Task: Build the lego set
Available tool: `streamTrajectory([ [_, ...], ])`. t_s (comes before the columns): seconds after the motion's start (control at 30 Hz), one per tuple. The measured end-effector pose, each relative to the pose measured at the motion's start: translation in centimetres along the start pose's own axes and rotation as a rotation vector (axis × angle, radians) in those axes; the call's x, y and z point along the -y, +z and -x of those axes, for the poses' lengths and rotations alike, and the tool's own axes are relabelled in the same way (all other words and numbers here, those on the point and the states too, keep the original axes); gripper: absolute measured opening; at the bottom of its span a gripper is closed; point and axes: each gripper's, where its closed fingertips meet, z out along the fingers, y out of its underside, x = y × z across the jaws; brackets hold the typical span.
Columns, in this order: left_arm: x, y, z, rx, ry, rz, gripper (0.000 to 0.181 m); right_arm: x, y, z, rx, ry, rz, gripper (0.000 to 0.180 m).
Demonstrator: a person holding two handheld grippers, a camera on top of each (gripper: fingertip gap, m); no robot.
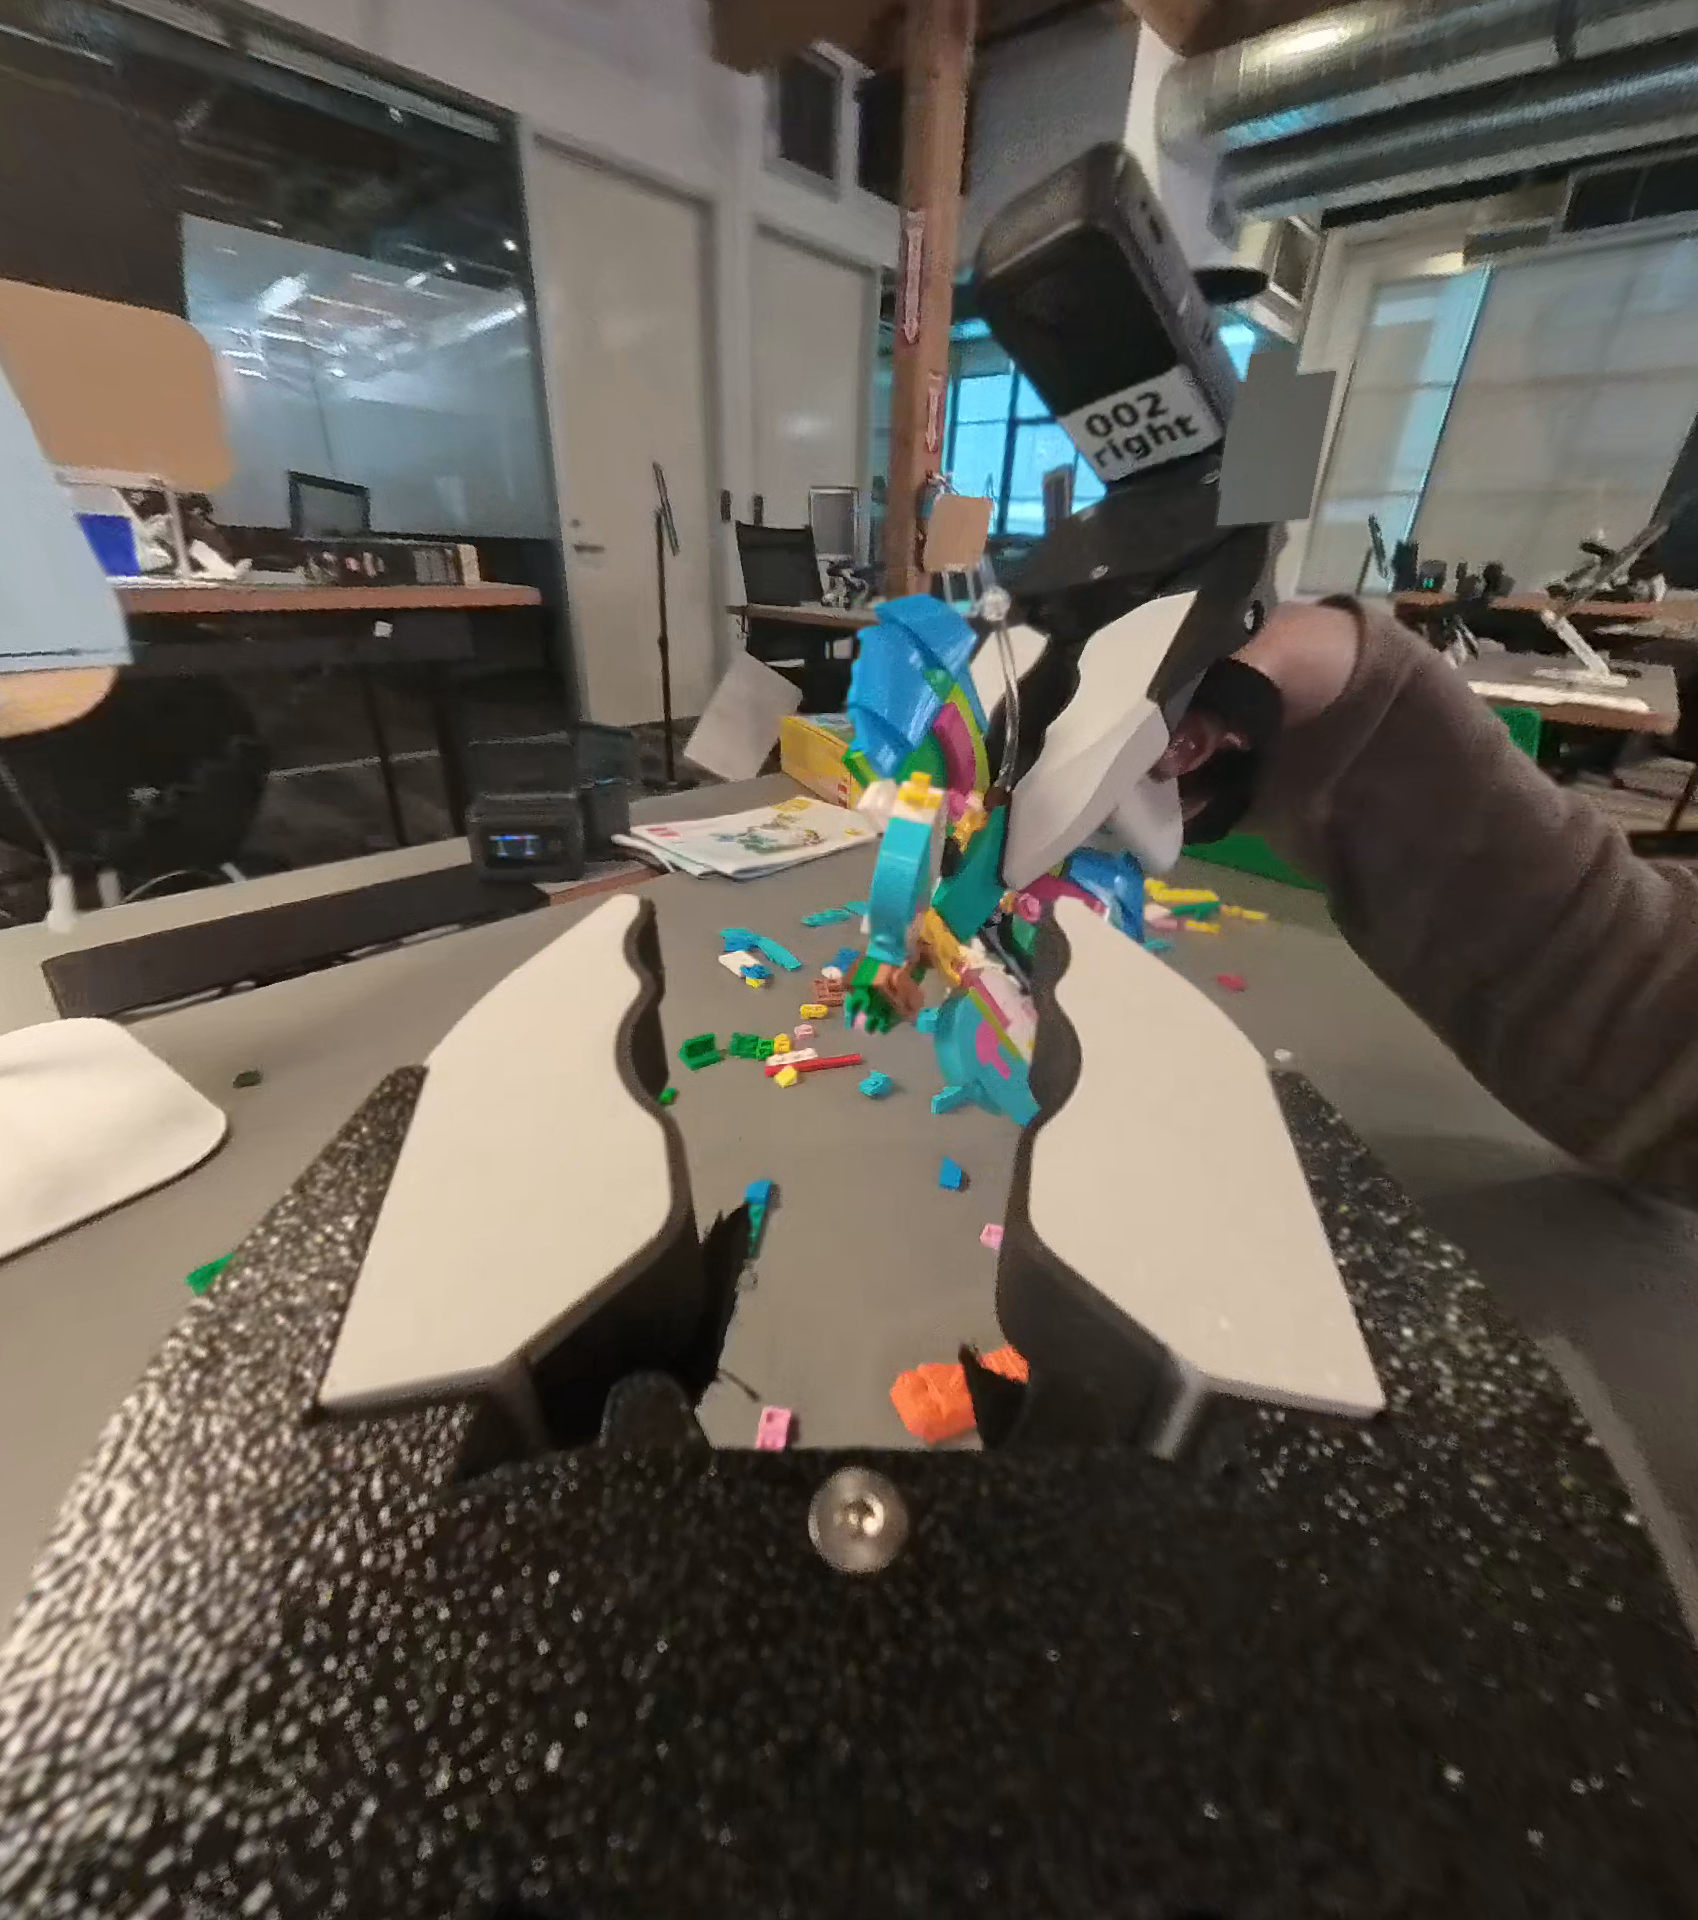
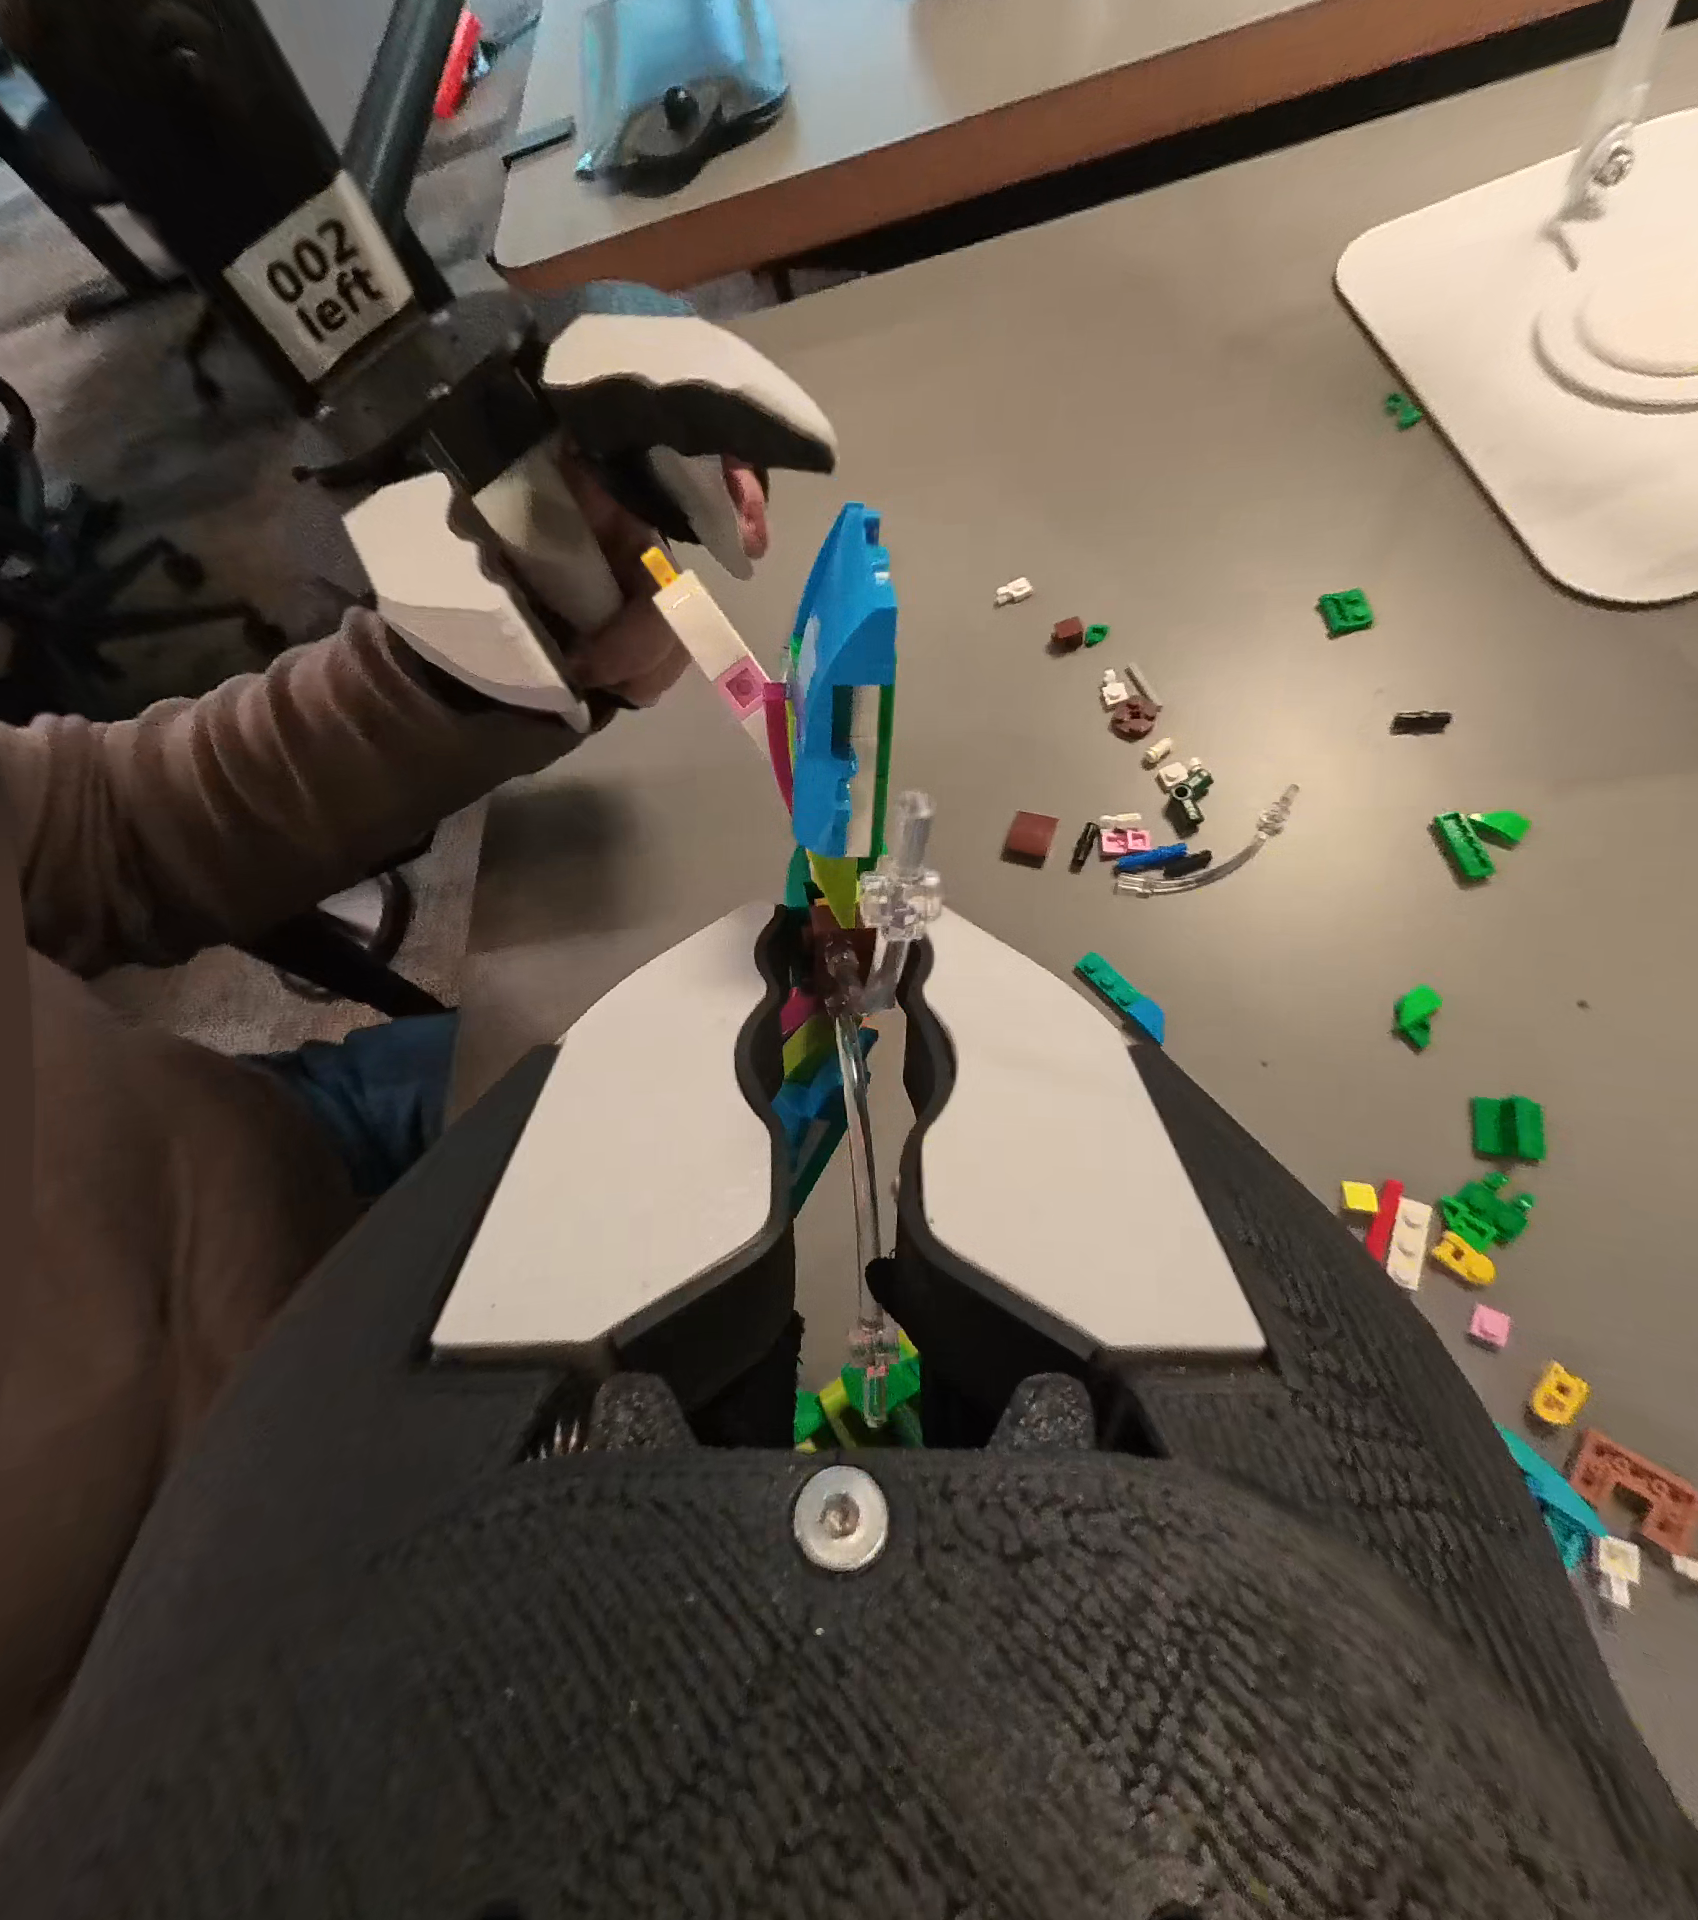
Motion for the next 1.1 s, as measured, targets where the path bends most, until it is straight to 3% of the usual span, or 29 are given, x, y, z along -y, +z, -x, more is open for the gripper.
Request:
streamTrajectory([
  [0.43, -0.1, 3.4, -3.9, -0.19, 0.016, 0.041, 0.059, 0.9, -2.1, 2.7, 0.078, -0.167, -0.044, 0.018],
  [0.6, -0.8, 3.7, -2.7, -0.082, 0.112, 0.134, 0.057, 0.6, -2.2, 2.2, 0.078, -0.14, -0.042, 0.018],
  [0.73, -2.5, 3.3, -0.6, 0.062, 0.264, 0.315, 0.067, 0.0, -1.8, 1.2, 0.062, -0.065, -0.014, 0.018],
  [0.83, -4.0, 1.7, 2.4, 0.297, 0.579, 0.601, 0.079, -0.8, -1.6, 0.5, 0.054, 0.018, 0.018, 0.018],
  [0.9, -4.6, 1.1, 2.9, 0.341, 0.733, 0.72, 0.08, -1.3, -1.4, 0.0, 0.051, 0.058, 0.035, 0.018],
  [1.1, -7.5, 1.8, 1.7, 0.214, 0.643, 0.776, 0.076, -1.7, -1.2, -0.8, 0.036, 0.098, 0.047, 0.018],
])
